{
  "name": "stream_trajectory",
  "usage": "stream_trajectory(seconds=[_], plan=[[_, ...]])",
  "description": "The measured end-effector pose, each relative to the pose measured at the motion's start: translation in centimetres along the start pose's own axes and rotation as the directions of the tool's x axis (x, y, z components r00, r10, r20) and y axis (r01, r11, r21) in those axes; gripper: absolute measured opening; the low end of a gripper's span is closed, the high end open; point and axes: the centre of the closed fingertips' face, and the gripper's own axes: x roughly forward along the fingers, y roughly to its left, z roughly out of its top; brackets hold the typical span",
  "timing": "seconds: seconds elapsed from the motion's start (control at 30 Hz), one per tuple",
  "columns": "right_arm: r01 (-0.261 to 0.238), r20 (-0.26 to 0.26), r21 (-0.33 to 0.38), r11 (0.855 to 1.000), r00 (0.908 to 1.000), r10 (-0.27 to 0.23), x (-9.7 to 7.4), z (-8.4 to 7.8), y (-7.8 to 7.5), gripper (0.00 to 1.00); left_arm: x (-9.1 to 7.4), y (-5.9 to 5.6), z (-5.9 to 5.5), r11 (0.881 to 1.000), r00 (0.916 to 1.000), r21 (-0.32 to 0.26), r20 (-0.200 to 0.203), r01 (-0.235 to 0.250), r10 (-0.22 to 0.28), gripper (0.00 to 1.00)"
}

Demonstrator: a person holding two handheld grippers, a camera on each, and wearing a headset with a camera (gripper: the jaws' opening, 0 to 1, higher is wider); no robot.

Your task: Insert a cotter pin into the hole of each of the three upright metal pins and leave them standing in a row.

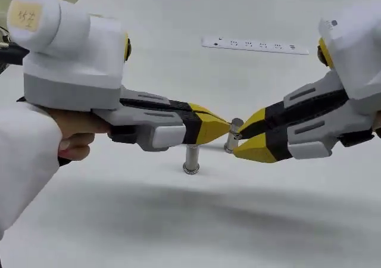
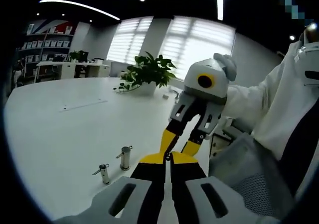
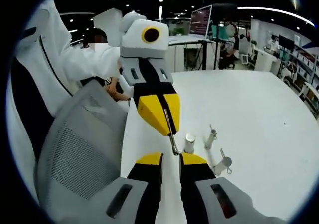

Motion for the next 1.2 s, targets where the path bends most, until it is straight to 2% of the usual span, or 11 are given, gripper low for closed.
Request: stream_trajectory(seconds=[0.07,0.27,0.43,0.53,0.6,0.8,0.93,0.97,1.03,1.1,1.2], plan=[[-0.02,0.019,0.036,0.999,0.9996,0.02,0.2,0.2,0.4,0.07,0.1,-0.4,0.0,1.0,0.9999,0.007,-0.002,0.012,-0.012,0.0],[-0.035,0.052,0.043,0.998,0.9981,0.033,0.2,0.8,0.7,0.0,0.0,-0.9,-0.1,0.999,0.999,0.022,-0.006,0.043,-0.043,0.0],[-0.044,0.041,0.024,0.999,0.9982,0.043,0.2,0.7,1.0,0.0,-0.1,-0.9,-0.1,0.997,0.9987,0.05,-0.003,0.052,-0.052,0.0],[-0.051,0.038,0.02,0.999,0.998,0.05,0.1,0.7,1.2,0.0,-0.1,-1.3,-0.1,0.993,0.9978,0.093,-0.002,0.067,-0.067,0.0],[-0.059,0.036,0.008,0.998,0.9976,0.059,0.0,0.7,1.3,0.0,-0.6,-0.7,-0.2,0.992,0.9973,0.099,-0.001,0.073,-0.073,0.0],[-0.076,0.02,-0.021,0.997,0.9969,0.077,-0.2,0.6,1.8,0.0,-1.0,-0.4,-0.8,0.988,0.9961,0.124,-0.015,0.088,-0.087,0.0],[-0.07,-0.036,-0.136,0.988,0.9972,0.066,-0.4,0.3,2.0,0.0,-0.8,-0.3,-1.1,0.991,0.997,0.107,-0.022,0.076,-0.074,0.0],[-0.075,-0.041,-0.135,0.988,0.9967,0.07,-0.3,0.3,2.1,0.0,-0.8,0.0,-1.2,0.99,0.9981,0.131,-0.026,0.059,-0.056,0.01],[-0.077,-0.043,-0.129,0.989,0.9965,0.072,-0.3,0.3,2.0,0.0,-0.7,0.3,-1.9,0.973,0.9981,0.228,-0.055,0.037,-0.025,0.01],[-0.077,-0.052,-0.132,0.988,0.9962,0.07,-0.4,0.0,1.7,0.0,-0.6,0.8,-2.1,0.973,0.9985,0.231,-0.052,-0.002,0.014,0.01],[-0.071,-0.079,-0.136,0.988,0.9951,0.06,-0.3,-0.5,1.2,0.0,-0.9,2.1,-2.4,0.974,0.9973,0.223,-0.042,-0.05,0.061,0.11]])
